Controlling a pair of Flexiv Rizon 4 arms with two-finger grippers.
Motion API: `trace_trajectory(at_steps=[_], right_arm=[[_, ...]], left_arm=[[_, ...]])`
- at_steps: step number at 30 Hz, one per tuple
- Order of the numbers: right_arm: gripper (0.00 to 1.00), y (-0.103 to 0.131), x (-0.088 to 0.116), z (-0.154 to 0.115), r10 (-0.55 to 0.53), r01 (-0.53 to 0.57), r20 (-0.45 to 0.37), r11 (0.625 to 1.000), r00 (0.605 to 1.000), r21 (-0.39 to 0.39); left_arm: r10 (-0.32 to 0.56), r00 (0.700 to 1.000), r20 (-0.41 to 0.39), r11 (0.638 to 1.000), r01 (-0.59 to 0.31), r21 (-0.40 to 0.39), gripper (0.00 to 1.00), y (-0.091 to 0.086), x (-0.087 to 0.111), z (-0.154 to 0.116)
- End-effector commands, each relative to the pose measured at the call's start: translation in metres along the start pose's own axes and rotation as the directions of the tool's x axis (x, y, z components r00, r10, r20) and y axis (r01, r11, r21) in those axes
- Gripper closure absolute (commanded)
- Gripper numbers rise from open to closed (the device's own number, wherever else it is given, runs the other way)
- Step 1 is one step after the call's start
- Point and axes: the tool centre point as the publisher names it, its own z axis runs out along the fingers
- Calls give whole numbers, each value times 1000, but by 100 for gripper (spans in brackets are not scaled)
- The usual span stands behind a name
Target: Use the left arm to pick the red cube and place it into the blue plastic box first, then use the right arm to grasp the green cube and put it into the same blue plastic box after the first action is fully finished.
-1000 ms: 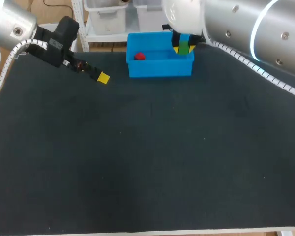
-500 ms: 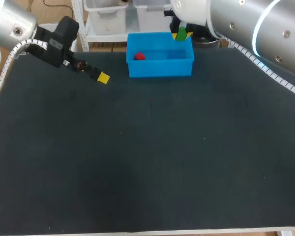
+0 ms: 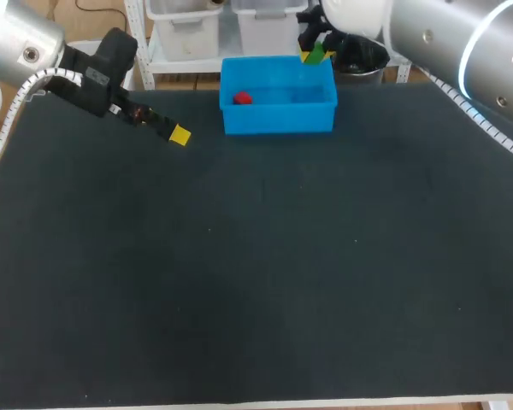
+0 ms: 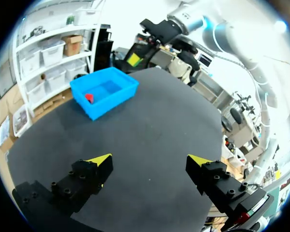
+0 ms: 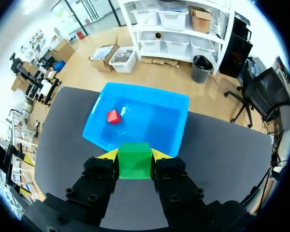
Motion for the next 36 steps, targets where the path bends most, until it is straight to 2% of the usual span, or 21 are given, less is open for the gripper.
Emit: trace_trajectory(at_steps=[1,10,20,21,22,23,36], right_arm=[[100,-5,-25,11,-9,8,-59,1000,998,-27],[100,-8,-40,26,-48,44,-71,997,996,-60],[100,-2,-43,39,-77,70,-86,994,993,-83],[80,-2,-44,39,-79,72,-87,994,993,-81],[54,-1,-44,40,-80,73,-86,994,993,-80],[0,-1,-44,40,-81,74,-86,994,993,-79],[0,0,-36,17,-70,67,-43,995,997,-68]], left_arm=[[3,1000,6,1000,-3,2,0,1,2,0],[3,1000,6,1000,-3,2,0,1,2,0],[3,1000,6,1000,-3,2,0,1,2,0],[3,1000,6,1000,-3,2,0,1,2,0],[3,1000,6,1000,-3,2,0,1,2,0],[3,1000,6,1000,-3,2,0,1,2,0],[3,1000,6,1000,-3,2,0,1,2,0]])
